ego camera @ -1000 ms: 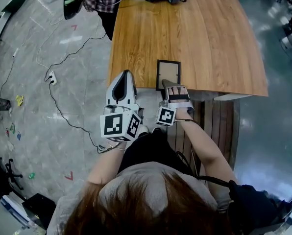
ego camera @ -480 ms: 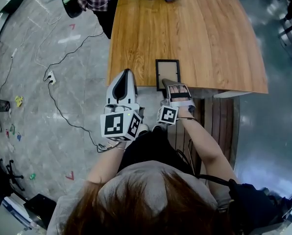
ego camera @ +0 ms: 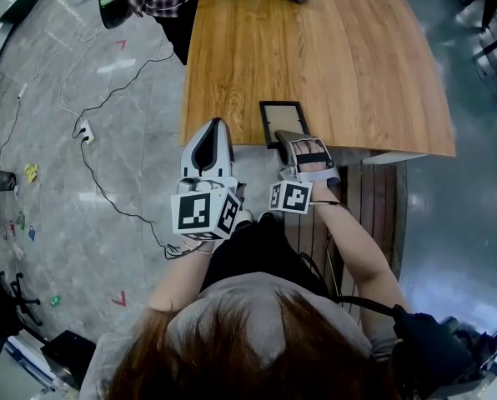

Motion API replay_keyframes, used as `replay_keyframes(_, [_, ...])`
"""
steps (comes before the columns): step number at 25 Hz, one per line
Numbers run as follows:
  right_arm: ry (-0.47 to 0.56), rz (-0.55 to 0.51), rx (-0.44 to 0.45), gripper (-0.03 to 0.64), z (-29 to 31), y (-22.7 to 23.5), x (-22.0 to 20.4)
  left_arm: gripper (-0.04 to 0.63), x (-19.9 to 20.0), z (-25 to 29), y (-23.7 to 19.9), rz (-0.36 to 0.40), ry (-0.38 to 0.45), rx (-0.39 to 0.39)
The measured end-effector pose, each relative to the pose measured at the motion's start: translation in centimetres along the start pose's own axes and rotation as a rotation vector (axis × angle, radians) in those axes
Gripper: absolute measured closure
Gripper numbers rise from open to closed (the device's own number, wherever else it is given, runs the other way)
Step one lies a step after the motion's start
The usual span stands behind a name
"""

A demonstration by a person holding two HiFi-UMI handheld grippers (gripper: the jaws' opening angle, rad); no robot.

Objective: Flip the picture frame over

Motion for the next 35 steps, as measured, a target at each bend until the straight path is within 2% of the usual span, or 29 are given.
replay_keyframes(4, [-0.015, 0.186, -0.022, 0.581, 0.4, 2.4, -0.2, 0.588, 0.1, 0.1, 0.3, 0.003, 0.007, -0.003])
replay_keyframes(6, [-0.010, 0.349, -0.026, 0.581, 0.3, 3.6, -0.2, 0.588, 0.1, 0.0, 0.2, 0.001, 0.008, 0.000])
replay_keyframes(13, [0.064, 1.198, -0.052, 0.581, -1.0, 7.0, -1.6, 0.588, 0.4, -0.3, -0.4, 0.009, 0.012, 0.007])
replay_keyframes(19, [0.150, 1.675, -0.029, 0.581, -0.6, 6.4, -3.2, 0.588, 0.7, 0.2, -0.1, 0.019, 0.014, 0.005])
replay_keyframes(24, [0.188, 2.324, -0.042, 0.581, -0.6, 4.0, -6.3, 0.588, 0.5, 0.3, -0.1, 0.023, 0.004, 0.006])
replay_keyframes(29, [0.233, 2.793, -0.094, 0.581, -0.4, 0.9, -7.8, 0.588, 0.1, 0.4, -0.2, 0.032, -0.010, 0.010])
replay_keyframes(31, [0.243, 2.945, -0.111, 0.581, -0.3, -0.5, -7.8, 0.588, 0.0, 0.5, -0.4, 0.034, -0.014, 0.012])
replay_keyframes(32, [0.247, 2.985, -0.116, 0.581, -0.2, -1.0, -7.7, 0.588, 0.0, 0.6, -0.6, 0.034, -0.016, 0.013])
replay_keyframes(35, [0.254, 3.033, -0.128, 0.581, 0.1, -1.8, -7.3, 0.588, 0.0, 0.7, -1.0, 0.038, -0.019, 0.015])
Point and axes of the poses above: the fingertips, and each gripper's own axes: z forward along the fingers, y to its right, x out of its top, the point moved 4 cm from there along -z, backward along the fingers, and after that the axes turned 9 degrees about -y, right-handed, at the moved point
